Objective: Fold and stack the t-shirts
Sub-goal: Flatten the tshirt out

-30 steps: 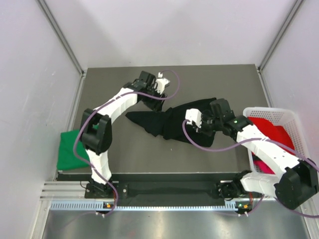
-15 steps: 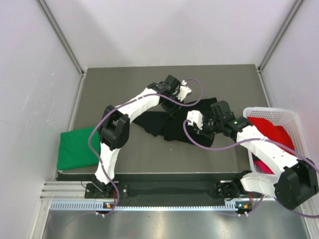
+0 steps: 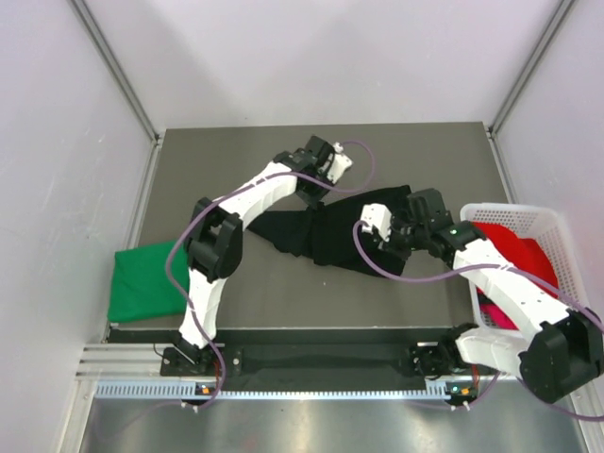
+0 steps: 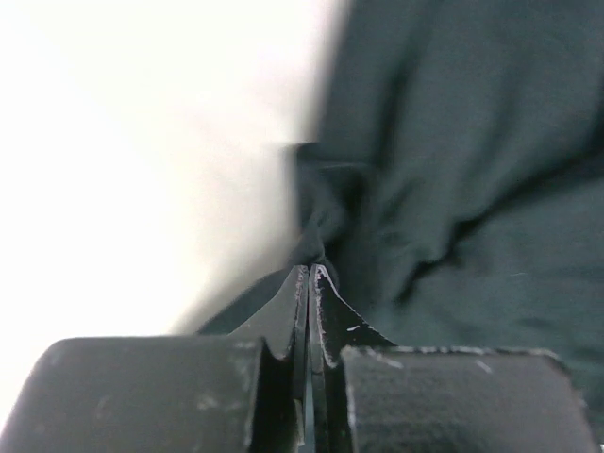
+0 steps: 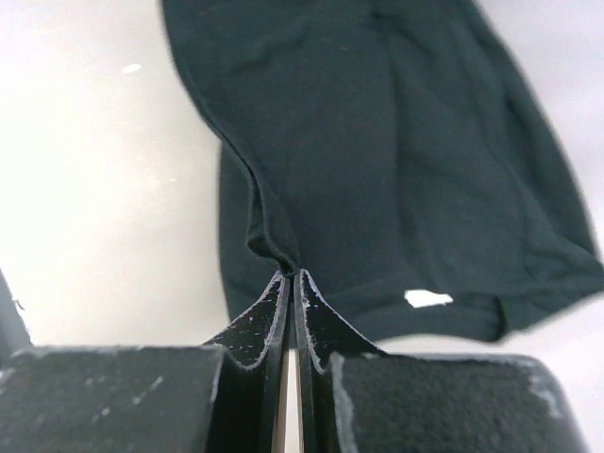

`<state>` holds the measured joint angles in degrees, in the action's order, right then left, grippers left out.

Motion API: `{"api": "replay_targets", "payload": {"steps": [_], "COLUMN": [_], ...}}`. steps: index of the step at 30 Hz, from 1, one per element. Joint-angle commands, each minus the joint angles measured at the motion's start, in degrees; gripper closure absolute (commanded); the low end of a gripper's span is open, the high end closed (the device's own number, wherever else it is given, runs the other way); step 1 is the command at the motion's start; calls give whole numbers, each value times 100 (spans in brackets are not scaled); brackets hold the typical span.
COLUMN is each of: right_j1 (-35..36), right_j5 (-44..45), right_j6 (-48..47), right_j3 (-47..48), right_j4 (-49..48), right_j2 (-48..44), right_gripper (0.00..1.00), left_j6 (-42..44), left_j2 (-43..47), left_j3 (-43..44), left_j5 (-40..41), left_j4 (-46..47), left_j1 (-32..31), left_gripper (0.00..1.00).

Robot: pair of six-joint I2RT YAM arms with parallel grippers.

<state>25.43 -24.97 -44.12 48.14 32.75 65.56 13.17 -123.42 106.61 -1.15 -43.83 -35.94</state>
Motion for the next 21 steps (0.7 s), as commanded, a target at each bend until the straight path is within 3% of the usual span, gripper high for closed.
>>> {"api": "replay_targets", "payload": {"steps": [1,7,11,16,21], "right_j1": [-231,-679,-1529,-2375,-2420], "right_j5": [36,422,432,-121,-132], "right_j6": [35,140,833,1336,1423], "right_j3": [459,1074,1829,3076,3325], "right_j4": [-32,-23,-357,55,609], "right_j2": [-386,-509,-571,-413,-596], "right_gripper": [99,100,100,100,100], "left_j6": [63,405,572,827,968], "left_j2": [976,2336,3129,4279,5246], "left_j3": [492,396,177,-455,-1492], "left_j5": [273,177,159,203,299], "left_j4": [156,164,174,139,-143], "left_j1": [474,755,887,958,1159], "left_gripper": [100,100,100,100,100]}}
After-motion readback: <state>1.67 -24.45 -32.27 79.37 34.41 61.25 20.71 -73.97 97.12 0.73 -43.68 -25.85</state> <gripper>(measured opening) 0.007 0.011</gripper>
